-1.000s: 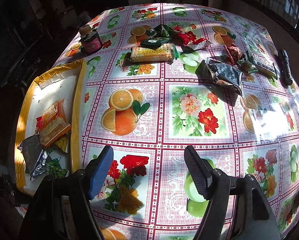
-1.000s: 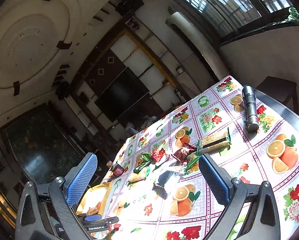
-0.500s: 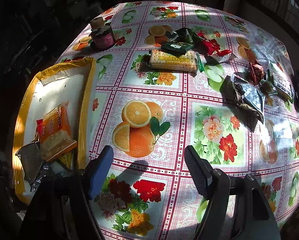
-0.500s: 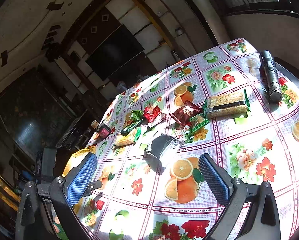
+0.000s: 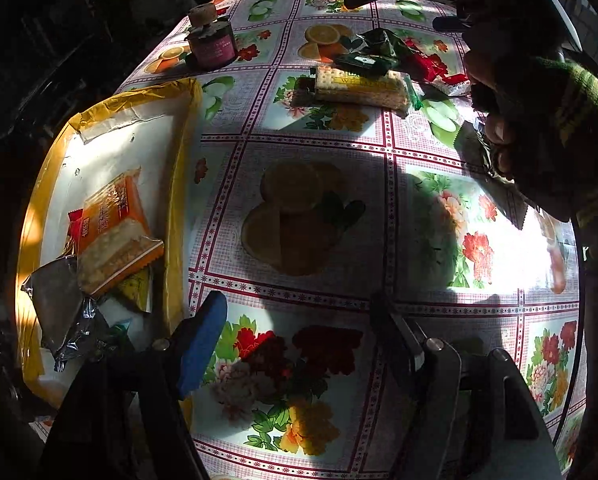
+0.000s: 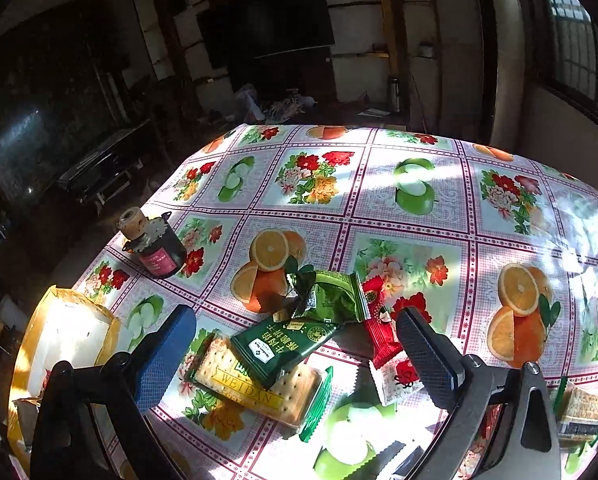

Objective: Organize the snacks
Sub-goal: 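Grasp the WEIDAN cracker packet with the left tool while the right tool grasps a dark foil packet, then carry the WEIDAN and dark foil packets over the tray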

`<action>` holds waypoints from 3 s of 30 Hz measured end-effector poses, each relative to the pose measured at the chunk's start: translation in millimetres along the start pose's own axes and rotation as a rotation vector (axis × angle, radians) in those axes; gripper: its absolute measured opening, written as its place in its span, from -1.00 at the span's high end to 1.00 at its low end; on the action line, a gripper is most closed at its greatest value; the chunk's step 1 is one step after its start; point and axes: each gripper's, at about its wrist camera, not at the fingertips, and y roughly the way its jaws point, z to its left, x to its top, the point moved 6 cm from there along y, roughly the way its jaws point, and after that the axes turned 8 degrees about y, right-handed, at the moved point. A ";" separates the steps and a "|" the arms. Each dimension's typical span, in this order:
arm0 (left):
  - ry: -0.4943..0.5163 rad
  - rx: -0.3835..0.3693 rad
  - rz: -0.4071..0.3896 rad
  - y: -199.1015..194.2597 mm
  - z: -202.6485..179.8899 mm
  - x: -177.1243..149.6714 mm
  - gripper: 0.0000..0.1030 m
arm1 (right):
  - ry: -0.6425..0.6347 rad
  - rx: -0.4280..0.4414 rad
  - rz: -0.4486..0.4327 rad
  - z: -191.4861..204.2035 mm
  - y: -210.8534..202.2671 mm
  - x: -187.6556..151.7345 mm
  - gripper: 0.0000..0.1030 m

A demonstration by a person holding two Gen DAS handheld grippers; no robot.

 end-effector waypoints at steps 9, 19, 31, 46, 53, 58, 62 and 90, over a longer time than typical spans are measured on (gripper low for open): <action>-0.070 -0.002 0.008 12.5 31.9 18.9 -0.41 | -0.280 -0.083 0.242 11.0 39.5 -49.2 -0.65; -0.071 -0.016 -0.032 10.5 19.5 47.8 -0.41 | -0.061 -0.001 0.205 -73.1 -111.0 -148.5 -0.61; 0.009 -0.096 -0.015 11.1 -50.0 65.6 -0.41 | 0.208 0.022 0.049 -120.5 -184.4 -199.3 -0.61; 0.177 -0.137 0.019 7.6 -157.4 36.8 -0.60 | 0.244 -0.157 0.040 -170.5 -193.6 -220.1 -0.63; 0.198 -0.097 0.036 13.8 -156.1 33.6 -0.62 | 0.195 -0.203 0.073 -174.2 -179.3 -226.9 -0.63; 0.212 -0.087 0.017 17.8 -159.9 30.2 -0.60 | 0.165 -0.219 0.073 -172.5 -179.8 -228.6 -0.46; 0.233 -0.104 -0.020 9.6 -162.1 26.4 0.12 | 0.127 -0.224 0.070 -168.7 -181.3 -230.8 -0.25; 0.089 0.082 -0.160 -54.3 -48.0 -3.8 0.13 | 0.177 0.127 -0.035 -71.7 -220.7 -221.0 -0.25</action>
